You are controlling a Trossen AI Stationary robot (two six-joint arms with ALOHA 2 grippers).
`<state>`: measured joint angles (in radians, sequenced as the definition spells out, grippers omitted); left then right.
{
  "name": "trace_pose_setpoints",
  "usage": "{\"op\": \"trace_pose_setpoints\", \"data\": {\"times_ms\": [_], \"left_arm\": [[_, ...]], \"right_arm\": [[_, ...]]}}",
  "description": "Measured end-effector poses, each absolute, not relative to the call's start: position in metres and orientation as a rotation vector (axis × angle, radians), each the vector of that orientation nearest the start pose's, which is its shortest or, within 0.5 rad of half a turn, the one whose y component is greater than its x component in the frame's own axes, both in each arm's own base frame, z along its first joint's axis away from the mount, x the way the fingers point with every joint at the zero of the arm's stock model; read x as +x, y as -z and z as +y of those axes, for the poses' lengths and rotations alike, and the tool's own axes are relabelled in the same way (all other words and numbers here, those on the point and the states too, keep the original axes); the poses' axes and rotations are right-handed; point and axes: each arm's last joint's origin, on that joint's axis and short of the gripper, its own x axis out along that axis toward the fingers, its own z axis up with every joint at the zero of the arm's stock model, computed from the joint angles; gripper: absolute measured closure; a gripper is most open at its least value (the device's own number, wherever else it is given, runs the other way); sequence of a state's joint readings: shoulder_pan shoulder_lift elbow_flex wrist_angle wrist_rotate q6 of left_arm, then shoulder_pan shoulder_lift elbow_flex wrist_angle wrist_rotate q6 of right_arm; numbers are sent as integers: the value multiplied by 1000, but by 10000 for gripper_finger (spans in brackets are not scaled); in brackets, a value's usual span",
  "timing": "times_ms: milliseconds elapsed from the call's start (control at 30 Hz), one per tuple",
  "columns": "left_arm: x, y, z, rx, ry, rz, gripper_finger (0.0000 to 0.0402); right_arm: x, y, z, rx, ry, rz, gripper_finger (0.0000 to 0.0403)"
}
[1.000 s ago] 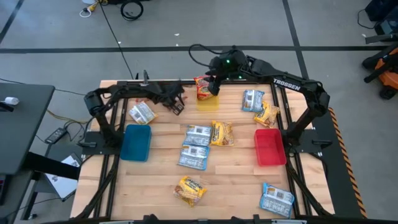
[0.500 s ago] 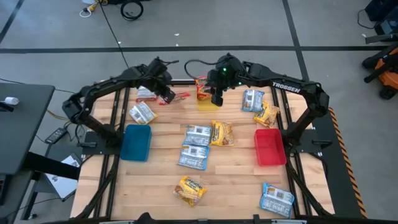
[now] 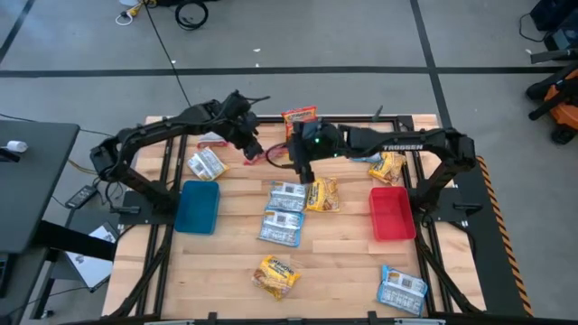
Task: Sort Maruchan noodles
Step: Put the right red noodle pack into the yellow bin
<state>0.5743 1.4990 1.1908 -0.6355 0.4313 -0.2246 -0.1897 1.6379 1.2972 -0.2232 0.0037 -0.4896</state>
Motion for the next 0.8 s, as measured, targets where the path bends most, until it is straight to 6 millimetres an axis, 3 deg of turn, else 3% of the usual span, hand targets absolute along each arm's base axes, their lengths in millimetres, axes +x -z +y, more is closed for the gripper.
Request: {"op": "trace_pose_setpoints", "data": {"times_ms": [167, 333, 600, 800], "left_arm": [[279, -276, 139, -675, -180, 799, 401], [295, -283, 122, -679, -131, 719, 401], [310, -291, 101, -683, -71, 638, 401], [317, -295, 90, -679, -45, 591, 401]], "right_arm": [[360, -269, -65, -429, 40, 624, 59], [356, -253, -54, -426, -9, 667, 33], [356, -245, -45, -486, 102, 684, 37], [357, -245, -38, -445, 73, 671, 68]]}}
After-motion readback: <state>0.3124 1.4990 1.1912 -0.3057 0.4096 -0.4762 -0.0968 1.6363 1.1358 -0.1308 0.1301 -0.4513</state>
